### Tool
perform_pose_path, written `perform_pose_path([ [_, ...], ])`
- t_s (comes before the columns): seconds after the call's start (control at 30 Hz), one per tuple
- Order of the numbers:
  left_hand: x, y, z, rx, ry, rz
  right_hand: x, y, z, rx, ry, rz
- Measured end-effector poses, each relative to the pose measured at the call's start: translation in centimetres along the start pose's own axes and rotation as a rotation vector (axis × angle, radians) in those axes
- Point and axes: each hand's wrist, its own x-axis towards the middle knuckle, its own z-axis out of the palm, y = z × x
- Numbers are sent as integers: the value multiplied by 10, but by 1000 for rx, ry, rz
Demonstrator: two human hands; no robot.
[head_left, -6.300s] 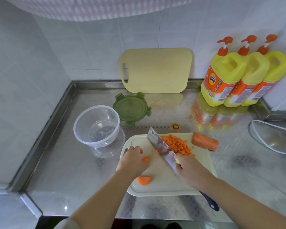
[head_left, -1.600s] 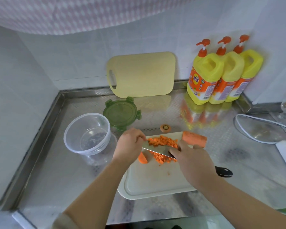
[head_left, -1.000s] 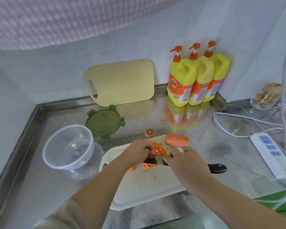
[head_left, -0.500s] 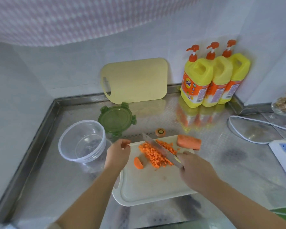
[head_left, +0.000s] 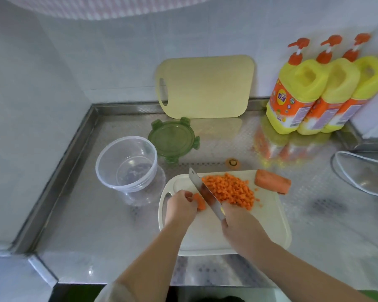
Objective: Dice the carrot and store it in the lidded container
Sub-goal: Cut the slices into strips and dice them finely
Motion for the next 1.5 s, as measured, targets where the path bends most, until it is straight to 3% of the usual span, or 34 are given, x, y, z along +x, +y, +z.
perform_pose_path([
  [0.33,0,-1,0,-40,-7,-19,3,-5,13,1,-61,9],
  [0.53,-1,0,1,-57,-28,-19,4,9,8,42,-13,49],
  [0.67,0,0,1,-62,-25,-19,4,8,6,23,51,-5],
  [1.5,-16,7,-6,-72,18,-54,3,0,11,-22,9,-79],
])
